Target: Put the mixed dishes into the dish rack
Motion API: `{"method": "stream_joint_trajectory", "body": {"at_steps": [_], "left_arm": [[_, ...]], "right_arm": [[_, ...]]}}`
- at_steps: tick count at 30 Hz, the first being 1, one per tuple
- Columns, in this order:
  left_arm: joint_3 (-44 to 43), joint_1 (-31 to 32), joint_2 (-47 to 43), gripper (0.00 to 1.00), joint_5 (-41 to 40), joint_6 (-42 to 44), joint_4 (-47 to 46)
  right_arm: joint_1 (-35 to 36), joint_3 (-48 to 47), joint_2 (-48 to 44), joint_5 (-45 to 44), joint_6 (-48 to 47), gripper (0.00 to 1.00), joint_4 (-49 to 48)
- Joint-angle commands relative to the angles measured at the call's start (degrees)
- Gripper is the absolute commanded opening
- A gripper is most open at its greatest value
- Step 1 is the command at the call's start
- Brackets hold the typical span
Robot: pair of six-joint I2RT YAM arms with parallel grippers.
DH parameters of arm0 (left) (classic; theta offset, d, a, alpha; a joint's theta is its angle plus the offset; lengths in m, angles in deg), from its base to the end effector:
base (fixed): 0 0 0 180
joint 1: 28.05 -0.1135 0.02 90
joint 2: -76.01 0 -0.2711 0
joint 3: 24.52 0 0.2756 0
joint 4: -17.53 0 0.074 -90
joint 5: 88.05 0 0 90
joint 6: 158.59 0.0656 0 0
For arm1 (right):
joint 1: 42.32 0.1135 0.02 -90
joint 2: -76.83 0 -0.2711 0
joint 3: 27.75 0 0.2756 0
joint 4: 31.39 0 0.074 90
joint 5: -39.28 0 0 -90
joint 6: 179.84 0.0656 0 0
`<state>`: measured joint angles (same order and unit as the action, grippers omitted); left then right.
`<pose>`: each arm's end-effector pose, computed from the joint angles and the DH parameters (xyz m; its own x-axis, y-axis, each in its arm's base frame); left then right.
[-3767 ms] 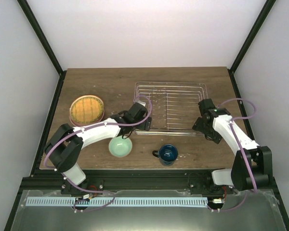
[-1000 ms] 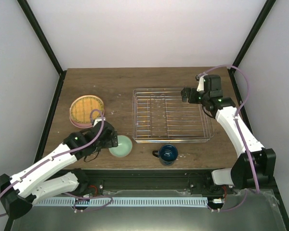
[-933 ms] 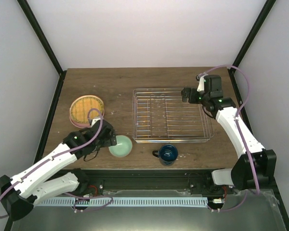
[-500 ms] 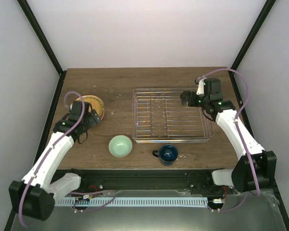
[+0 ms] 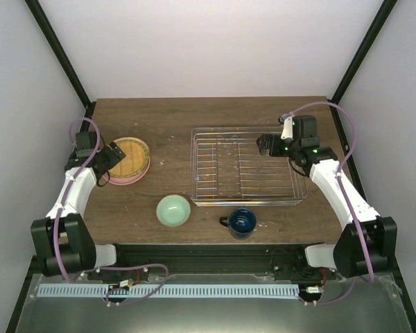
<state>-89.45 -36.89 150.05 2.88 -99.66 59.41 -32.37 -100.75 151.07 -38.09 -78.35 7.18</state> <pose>0.3020 0.0459 0.2220 -0.5836 -0.6130 -0.5326 -0.5192 0.7860 -0.3357 0.3205 0.0708 0.2801 -0.6845 0.0773 -0.7249 -0.2017 0.9355 0.2902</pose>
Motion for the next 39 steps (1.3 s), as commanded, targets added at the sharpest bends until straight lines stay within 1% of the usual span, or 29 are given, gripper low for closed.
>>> {"method": "stream_joint_trajectory", "body": {"at_steps": [1, 5, 8, 13, 23, 39], "left_arm": [[-2.15, -2.00, 3.48, 1.00, 6.06, 1.85, -5.68], [-3.40, -5.47, 8.09, 1.00, 10.60, 1.82, -7.95], [-4.18, -6.68, 10.61, 0.99, 10.25, 2.22, -8.07], [-3.61, -7.02, 11.80, 0.99, 8.25, 2.51, -8.66], [-3.49, -7.15, 14.22, 0.99, 8.41, 1.96, -10.09], [-1.66, -7.11, 19.88, 0.97, 11.35, -0.13, -14.84]], "right_arm": [[0.37, 0.02, -0.17, 0.65, -0.39, 1.00, -0.44], [0.41, 0.20, 0.15, 0.21, -0.31, 1.00, -0.25], [0.41, 0.14, 0.65, 0.38, -0.33, 1.00, -0.17], [0.40, -0.02, 1.40, 0.28, -0.22, 1.00, -0.16], [0.39, -0.07, 2.00, 0.14, -0.32, 1.00, -0.09], [0.40, -0.05, 2.58, 0.06, -0.41, 1.00, -0.01]]}}
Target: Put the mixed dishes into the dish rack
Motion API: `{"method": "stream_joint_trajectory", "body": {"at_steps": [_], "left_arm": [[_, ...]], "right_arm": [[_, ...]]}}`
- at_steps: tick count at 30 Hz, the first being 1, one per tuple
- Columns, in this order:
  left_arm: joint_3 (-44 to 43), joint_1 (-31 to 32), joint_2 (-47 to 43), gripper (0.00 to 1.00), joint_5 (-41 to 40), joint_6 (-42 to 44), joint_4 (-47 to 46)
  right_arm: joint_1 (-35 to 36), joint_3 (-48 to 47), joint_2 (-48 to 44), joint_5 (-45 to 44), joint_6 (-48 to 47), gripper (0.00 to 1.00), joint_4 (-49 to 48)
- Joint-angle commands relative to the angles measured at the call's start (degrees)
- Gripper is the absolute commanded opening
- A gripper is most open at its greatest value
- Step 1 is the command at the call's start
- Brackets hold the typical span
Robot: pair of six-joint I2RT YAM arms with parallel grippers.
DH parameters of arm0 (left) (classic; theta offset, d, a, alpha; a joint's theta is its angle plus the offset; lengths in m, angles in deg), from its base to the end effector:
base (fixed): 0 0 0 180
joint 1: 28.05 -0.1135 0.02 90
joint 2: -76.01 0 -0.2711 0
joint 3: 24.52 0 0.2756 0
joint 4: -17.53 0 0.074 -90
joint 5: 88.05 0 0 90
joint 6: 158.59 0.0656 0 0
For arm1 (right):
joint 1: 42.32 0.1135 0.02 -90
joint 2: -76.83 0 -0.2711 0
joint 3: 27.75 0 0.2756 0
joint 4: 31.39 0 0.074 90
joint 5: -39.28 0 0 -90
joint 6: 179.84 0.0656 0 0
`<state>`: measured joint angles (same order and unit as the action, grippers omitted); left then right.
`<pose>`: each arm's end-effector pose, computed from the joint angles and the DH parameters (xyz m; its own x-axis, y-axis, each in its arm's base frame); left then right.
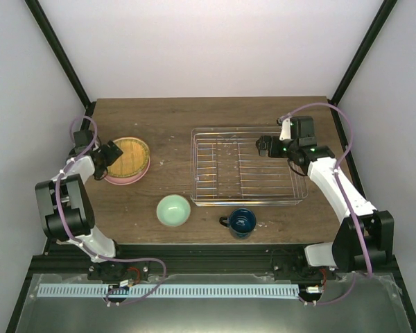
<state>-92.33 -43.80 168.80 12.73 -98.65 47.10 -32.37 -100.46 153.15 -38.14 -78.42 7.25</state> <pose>0.3530 0.0868 0.1551 -0.5973 -0.6797 -0.4257 -0.5332 0.7330 -0.4224 0.3256 0.0716 0.2668 -0.7140 0.0709 -0.6966 -0.1898 0.9380 0.2901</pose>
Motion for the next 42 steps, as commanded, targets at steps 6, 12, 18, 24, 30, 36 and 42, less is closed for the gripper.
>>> {"method": "stream_joint_trajectory", "body": {"at_steps": [6, 12, 18, 24, 30, 36, 42], "left_arm": [[4.33, -0.33, 1.10, 0.93, 3.52, -3.08, -6.22], [9.32, -0.45, 0.19, 0.76, 4.94, -5.41, -10.25], [11.68, -0.94, -0.20, 0.43, 4.75, -5.45, -11.02], [12.55, -1.21, -0.59, 0.20, 5.40, -5.30, -11.43], [13.12, -1.39, -1.19, 0.00, 5.98, -4.94, -11.39], [14.13, -1.64, -2.61, 0.00, 6.80, -4.74, -11.76], [15.59, -2.35, -5.70, 0.00, 10.63, -5.21, -13.82]], "right_arm": [[0.41, -0.33, 1.04, 0.24, -0.35, 1.00, -0.14], [0.39, -0.33, 1.26, 0.10, -0.36, 1.00, -0.16], [0.41, -0.42, 1.30, 0.16, -0.26, 1.00, -0.05], [0.37, -0.33, 1.40, 0.01, -0.26, 1.00, -0.09], [0.40, -0.24, 1.66, 0.35, -0.26, 1.00, -0.23], [0.37, 0.01, 1.75, 0.75, -0.17, 1.00, -0.49], [0.41, 0.15, 1.54, 2.22, -0.30, 1.00, -0.94]]}}
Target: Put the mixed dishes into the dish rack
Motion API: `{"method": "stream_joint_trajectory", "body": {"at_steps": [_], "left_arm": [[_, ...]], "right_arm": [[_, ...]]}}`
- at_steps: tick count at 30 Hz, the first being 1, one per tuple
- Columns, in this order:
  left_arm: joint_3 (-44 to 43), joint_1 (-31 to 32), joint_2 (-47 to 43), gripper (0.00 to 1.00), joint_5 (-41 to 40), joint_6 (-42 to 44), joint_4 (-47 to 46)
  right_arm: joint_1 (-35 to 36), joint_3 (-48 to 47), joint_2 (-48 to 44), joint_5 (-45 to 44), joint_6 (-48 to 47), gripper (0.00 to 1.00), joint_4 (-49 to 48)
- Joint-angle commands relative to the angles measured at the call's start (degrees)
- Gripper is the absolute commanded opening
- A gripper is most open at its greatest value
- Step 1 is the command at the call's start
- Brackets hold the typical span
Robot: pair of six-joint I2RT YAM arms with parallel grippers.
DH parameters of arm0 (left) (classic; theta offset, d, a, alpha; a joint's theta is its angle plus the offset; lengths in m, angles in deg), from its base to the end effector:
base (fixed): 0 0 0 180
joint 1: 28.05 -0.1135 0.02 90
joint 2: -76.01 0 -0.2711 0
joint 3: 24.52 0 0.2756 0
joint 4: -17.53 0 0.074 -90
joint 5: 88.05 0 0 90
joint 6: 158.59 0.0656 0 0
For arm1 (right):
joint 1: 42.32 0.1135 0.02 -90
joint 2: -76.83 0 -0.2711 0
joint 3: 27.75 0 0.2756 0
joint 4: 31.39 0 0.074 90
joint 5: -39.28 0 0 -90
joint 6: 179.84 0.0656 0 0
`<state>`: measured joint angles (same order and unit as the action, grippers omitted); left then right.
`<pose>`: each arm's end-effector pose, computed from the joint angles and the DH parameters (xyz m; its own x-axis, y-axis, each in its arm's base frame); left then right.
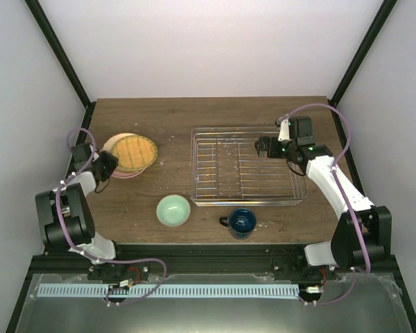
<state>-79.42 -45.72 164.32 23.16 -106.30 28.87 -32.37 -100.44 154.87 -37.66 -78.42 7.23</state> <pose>0.3293 0.0800 0.1376 -0.5073 -0.7601 -0.4060 -0.4405 0.6337 -0.6359 0.3298 0.0729 0.2573 -0.7353 0.0668 -0.6744 -0.1866 0.9367 0.2963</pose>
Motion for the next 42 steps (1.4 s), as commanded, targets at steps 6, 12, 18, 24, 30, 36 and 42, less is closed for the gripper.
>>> {"method": "stream_joint_trajectory", "body": {"at_steps": [6, 12, 18, 24, 30, 36, 42], "left_arm": [[5.13, -0.65, -7.72, 0.00, 8.70, 2.12, -1.97], [6.09, -0.70, -15.32, 0.00, 12.03, 4.83, -5.18], [6.15, -0.65, -21.13, 0.00, 14.16, 5.18, -11.77], [-1.24, 3.91, -23.71, 0.00, 15.64, 13.40, -17.77], [-14.20, 11.50, -17.97, 0.00, 17.82, 24.75, -22.72], [-27.51, 17.19, -9.89, 0.00, 17.93, 40.72, -21.08], [-36.07, 26.63, -4.82, 0.00, 8.37, 65.52, -7.85]], "right_arm": [[0.41, 0.64, -1.20, 6.26, -0.85, 1.00, -2.29], [0.41, 1.04, -1.90, 8.32, -0.77, 1.00, -3.26], [0.38, 0.56, -2.64, 7.11, 0.59, 1.00, -3.45], [0.36, -2.08, -3.38, 0.78, 2.37, 1.00, -2.72], [0.40, -3.21, -5.50, 1.53, 4.32, 1.00, -5.12], [0.39, -3.26, -7.16, -0.29, 3.89, 1.00, -5.31], [0.40, -3.08, -7.87, -4.50, 3.35, 1.00, -3.98]]}}
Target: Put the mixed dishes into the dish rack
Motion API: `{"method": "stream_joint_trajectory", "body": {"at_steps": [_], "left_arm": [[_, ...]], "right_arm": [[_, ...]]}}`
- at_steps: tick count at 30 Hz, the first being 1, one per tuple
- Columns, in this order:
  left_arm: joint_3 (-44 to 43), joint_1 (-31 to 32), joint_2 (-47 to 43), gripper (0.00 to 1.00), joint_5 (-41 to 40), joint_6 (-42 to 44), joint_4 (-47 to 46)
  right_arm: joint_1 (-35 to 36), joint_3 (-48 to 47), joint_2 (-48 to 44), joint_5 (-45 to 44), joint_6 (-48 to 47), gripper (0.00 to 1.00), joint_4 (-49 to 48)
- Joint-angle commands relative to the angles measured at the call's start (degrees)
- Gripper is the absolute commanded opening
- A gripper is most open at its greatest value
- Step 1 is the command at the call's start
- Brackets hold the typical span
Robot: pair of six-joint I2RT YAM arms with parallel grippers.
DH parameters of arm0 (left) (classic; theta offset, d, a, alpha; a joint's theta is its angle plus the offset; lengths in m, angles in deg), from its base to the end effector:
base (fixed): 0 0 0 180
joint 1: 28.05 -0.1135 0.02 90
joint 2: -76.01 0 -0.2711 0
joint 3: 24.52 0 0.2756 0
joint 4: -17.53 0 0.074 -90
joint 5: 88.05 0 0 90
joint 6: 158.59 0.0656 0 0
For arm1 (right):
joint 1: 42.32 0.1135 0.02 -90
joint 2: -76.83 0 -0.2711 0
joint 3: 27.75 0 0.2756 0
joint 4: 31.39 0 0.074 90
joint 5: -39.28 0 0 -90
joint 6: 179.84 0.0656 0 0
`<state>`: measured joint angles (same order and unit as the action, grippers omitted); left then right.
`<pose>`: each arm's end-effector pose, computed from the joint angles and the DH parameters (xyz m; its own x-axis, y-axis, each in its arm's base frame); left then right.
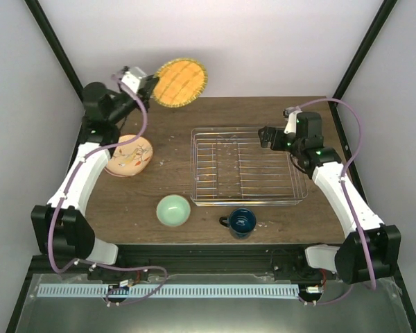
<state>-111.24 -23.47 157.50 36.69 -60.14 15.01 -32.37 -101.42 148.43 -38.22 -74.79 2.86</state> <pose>0.3769 -0.0677 0.4240 0.2253 0.1031 -0.9688 0.6019 0.7672 0.2216 0.3193 0.0704 0.3072 -0.5972 0.1526 -0.7874 -0.2009 0.9220 0.3311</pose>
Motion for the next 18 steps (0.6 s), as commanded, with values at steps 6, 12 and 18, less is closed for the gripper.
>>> {"method": "stream_joint_trajectory", "body": {"at_steps": [6, 12, 18], "left_arm": [[-7.00, 15.14, 6.29, 0.00, -20.60, 38.37, 11.99], [-8.01, 22.51, 10.70, 0.00, -29.72, 47.43, 14.20], [-7.76, 28.51, 13.10, 0.00, -37.23, 53.91, 16.25]], "right_arm": [[0.37, -1.77, -3.61, -9.71, 1.22, 1.00, 1.00], [0.33, -2.30, -1.80, -12.38, 1.55, 1.00, 3.90], [0.13, -1.66, -2.19, -13.50, 1.09, 1.00, 4.63]]}}
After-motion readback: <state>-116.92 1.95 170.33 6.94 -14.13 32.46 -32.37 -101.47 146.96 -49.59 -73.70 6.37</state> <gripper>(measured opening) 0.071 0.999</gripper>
